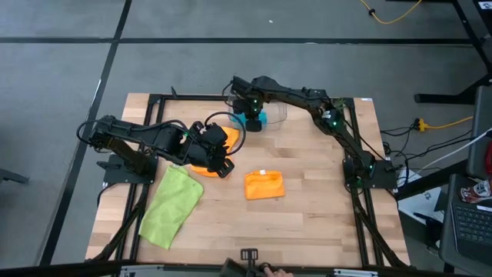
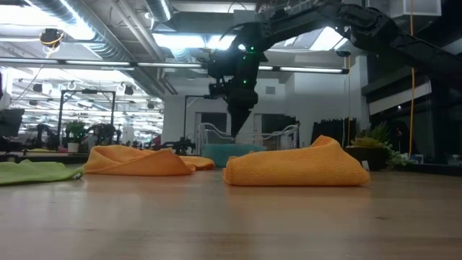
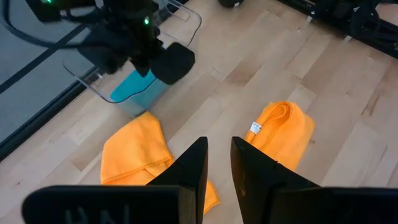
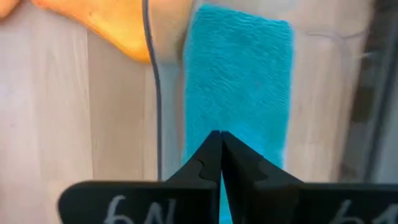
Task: Fold microfiber towels
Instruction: Put the blue microfiber cloth into the transparent bin
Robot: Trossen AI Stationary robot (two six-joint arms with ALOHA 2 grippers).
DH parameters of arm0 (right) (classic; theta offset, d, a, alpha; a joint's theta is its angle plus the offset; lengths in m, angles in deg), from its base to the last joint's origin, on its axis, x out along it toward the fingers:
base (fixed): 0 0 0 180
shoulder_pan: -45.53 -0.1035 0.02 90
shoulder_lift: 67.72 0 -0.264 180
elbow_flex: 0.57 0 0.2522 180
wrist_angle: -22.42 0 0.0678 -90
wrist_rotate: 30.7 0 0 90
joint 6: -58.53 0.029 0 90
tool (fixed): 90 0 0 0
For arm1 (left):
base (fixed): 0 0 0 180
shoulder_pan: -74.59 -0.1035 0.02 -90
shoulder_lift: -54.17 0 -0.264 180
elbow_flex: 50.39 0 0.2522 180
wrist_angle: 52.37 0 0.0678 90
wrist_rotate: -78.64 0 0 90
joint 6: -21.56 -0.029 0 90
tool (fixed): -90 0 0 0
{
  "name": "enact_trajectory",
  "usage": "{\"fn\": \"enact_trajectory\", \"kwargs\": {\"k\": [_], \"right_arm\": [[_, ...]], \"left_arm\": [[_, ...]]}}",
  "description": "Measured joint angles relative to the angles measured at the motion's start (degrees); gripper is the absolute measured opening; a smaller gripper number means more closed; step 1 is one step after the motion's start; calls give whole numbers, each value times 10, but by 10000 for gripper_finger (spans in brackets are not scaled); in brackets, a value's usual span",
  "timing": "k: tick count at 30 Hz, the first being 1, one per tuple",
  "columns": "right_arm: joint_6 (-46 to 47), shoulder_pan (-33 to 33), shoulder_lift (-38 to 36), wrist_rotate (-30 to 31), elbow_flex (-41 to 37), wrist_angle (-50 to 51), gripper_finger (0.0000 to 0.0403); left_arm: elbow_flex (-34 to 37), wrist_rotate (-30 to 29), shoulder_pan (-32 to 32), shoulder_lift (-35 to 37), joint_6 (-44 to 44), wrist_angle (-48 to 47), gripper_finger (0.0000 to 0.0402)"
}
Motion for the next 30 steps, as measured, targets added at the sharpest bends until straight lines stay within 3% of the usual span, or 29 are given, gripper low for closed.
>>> {"fn": "enact_trajectory", "kwargs": {"k": [9,18,30], "right_arm": [[29,16,14,-58,4,-10,5],[28,15,66,-76,-3,-22,4],[29,19,69,-34,20,-10,5]], "left_arm": [[0,0,0,0,0,0,62],[0,0,0,0,1,0,62],[0,0,0,0,2,0,62]]}}
